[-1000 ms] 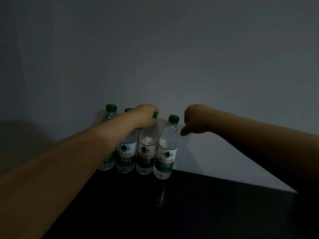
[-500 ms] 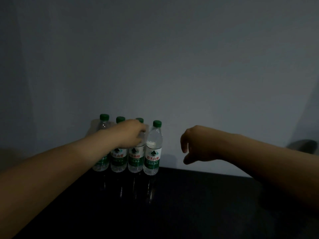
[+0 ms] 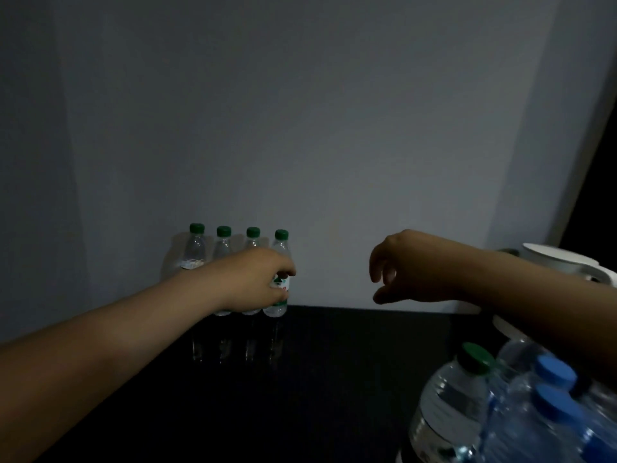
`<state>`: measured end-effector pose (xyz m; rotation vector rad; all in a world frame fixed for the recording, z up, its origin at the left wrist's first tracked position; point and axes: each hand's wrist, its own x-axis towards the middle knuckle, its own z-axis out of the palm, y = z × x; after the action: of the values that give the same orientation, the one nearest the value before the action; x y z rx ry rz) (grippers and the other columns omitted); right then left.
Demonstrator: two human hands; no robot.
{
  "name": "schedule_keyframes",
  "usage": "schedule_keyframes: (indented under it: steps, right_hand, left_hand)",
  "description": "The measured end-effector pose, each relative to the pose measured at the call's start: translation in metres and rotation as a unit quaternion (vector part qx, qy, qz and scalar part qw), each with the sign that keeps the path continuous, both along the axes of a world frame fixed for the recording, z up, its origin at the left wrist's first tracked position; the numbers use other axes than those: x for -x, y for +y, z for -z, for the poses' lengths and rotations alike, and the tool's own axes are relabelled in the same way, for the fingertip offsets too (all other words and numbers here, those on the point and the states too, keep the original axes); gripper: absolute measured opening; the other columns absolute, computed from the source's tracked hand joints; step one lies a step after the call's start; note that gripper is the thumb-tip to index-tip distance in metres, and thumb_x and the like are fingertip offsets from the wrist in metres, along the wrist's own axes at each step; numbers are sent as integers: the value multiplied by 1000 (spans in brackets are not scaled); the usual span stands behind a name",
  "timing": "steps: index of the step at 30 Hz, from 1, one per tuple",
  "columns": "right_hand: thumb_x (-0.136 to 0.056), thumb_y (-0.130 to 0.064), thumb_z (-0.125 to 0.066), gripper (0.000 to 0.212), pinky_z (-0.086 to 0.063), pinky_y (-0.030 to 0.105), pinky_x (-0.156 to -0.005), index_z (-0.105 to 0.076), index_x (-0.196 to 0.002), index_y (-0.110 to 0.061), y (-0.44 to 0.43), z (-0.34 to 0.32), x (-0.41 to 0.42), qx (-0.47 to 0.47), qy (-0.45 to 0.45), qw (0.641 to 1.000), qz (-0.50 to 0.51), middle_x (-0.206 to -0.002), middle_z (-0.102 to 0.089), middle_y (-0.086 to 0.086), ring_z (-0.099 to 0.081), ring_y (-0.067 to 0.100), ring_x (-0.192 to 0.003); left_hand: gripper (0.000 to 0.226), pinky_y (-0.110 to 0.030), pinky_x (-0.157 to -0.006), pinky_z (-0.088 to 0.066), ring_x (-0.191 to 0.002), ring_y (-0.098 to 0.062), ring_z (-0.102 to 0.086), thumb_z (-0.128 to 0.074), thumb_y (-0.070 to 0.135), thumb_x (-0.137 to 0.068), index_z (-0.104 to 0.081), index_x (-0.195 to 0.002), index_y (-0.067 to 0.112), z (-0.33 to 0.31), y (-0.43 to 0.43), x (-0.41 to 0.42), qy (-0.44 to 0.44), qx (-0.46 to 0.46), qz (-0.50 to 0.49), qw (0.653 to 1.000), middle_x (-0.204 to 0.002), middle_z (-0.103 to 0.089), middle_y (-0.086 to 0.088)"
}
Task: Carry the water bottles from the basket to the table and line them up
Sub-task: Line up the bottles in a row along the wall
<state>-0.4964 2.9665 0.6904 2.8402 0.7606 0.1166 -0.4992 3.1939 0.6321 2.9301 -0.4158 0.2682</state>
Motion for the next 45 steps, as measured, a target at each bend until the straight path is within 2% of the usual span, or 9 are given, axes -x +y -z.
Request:
schedule_keyframes:
  steps: [8, 13, 19, 21, 24, 33, 37, 41, 45]
  right_hand:
    - [-82, -40, -67, 32, -49, 31, -92, -62, -110, -25, -51, -2, 57, -41, -25, 998, 36, -111, -59, -6, -56, 11, -98]
    - [-82, -40, -68, 30, -49, 26, -86, -63, -107, -26, -87, -5, 83, -62, -48, 995, 56, -103, -61, -9, -56, 8, -90]
    - [-83, -40, -67, 27, -40, 10, -65, -64, -106, -27, -121, 0, 100, -79, -43, 994, 66, -101, -65, -13, -56, 3, -83]
    - [-82, -39, -68, 26, -45, 10, -69, -65, -105, -27, -132, 6, 101, -103, -39, 992, 66, -101, -66, -14, -60, 2, -86]
    - [-81, -37, -69, 28, -52, 22, -83, -65, -107, -26, -146, 18, 99, -138, -17, 988, 67, -102, -68, -9, -63, 4, -90]
    - [-85, -42, -63, 31, -46, 10, -71, -62, -111, -25, -167, 55, 93, -182, -24, 983, 23, -107, -64, -12, -58, -1, -88]
    - [-82, -44, -65, 36, -51, 19, -79, -62, -113, -24, -173, 61, 93, -186, -17, 982, 13, -108, -65, -10, -60, 2, -90]
    - [-81, -44, -67, 41, -52, 21, -79, -60, -116, -24, -171, 69, 91, -192, -25, 981, 0, -109, -64, -8, -60, 5, -88]
    - [-82, -44, -66, 44, -53, 25, -82, -58, -119, -22, -167, 75, 87, -195, -25, 981, -7, -111, -63, -4, -60, 7, -89]
  left_hand:
    - [44, -30, -99, -47, -113, -4, -53, -58, 36, -90, -49, -132, 29, -8, -48, 55, -10, -10, 51, 999, -128, -56, 11]
    - [45, -25, -98, -45, -117, -4, -50, -56, 36, -92, -46, -135, 30, -11, -87, 78, -13, -26, 90, 996, -130, -54, 13]
    - [48, -26, -97, -47, -115, -6, -51, -56, 36, -92, -43, -137, 29, -9, -131, 74, -14, -27, 133, 991, -131, -54, 11]
    - [50, -25, -96, -47, -115, -7, -52, -57, 37, -91, -42, -138, 29, -5, -144, 71, -11, -24, 147, 989, -133, -53, 10]
    - [55, -26, -97, -46, -118, -8, -51, -57, 38, -91, -38, -141, 28, 1, -164, 65, -11, -22, 162, 986, -136, -50, 8]
    - [63, -29, -96, -46, -115, -11, -50, -58, 40, -89, -30, -145, 28, 20, -197, 48, -20, 8, 171, 985, -137, -42, 3]
    - [60, -20, -86, -39, -105, -7, -46, -58, 38, -90, -34, -143, 26, 25, -203, 43, -24, 2, 172, 985, -134, -46, 4]
    - [56, -24, -91, -41, -113, -12, -48, -57, 39, -90, -38, -140, 25, 32, -207, 37, -32, 3, 166, 986, -130, -48, 2]
    - [51, -23, -84, -41, -100, -8, -48, -59, 38, -88, -44, -135, 25, 35, -206, 32, -36, 13, 169, 985, -121, -51, 3]
